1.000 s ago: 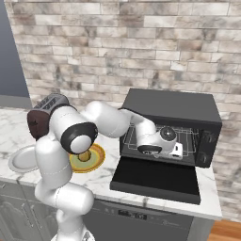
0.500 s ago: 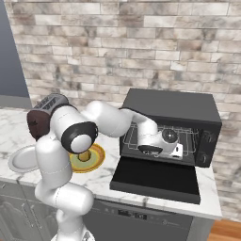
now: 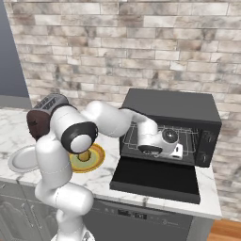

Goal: Open the toaster oven door. Place the bread on the top rack in the toaster oven and place the steak on the bottom rack.

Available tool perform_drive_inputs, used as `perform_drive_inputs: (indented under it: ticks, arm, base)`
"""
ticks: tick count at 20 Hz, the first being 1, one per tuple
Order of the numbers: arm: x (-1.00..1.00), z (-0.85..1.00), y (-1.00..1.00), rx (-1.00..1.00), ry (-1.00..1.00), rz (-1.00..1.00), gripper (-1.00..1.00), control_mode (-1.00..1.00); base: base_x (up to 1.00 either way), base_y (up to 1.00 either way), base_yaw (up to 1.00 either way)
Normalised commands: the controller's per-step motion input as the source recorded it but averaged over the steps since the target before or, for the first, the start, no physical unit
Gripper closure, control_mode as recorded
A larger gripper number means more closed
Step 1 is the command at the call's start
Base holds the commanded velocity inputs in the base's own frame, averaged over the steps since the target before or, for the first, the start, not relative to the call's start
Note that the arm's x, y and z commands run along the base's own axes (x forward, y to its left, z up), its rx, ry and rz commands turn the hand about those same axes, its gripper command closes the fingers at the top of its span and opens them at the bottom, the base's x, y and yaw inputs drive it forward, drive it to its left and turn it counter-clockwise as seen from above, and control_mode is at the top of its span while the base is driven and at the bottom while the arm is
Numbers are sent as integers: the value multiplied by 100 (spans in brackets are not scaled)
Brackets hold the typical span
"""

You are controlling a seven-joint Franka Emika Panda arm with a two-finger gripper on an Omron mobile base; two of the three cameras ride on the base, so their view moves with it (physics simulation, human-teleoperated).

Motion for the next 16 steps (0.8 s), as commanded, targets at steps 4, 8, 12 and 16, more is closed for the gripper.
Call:
perform_drive_inputs:
  ticks: [4,8,12,16]
  arm:
    - [-26,25,-6,9,0,0,-100,-100]
    - [-28,30,-2,6,0,0,-100,-100]
    - [-20,40,0,3,0,0,-100,-100]
    - [-12,39,0,1,2,0,-100,-100]
  base:
    - [0,0,0]
    - [0,0,0]
    - [0,0,0]
    - [0,0,0]
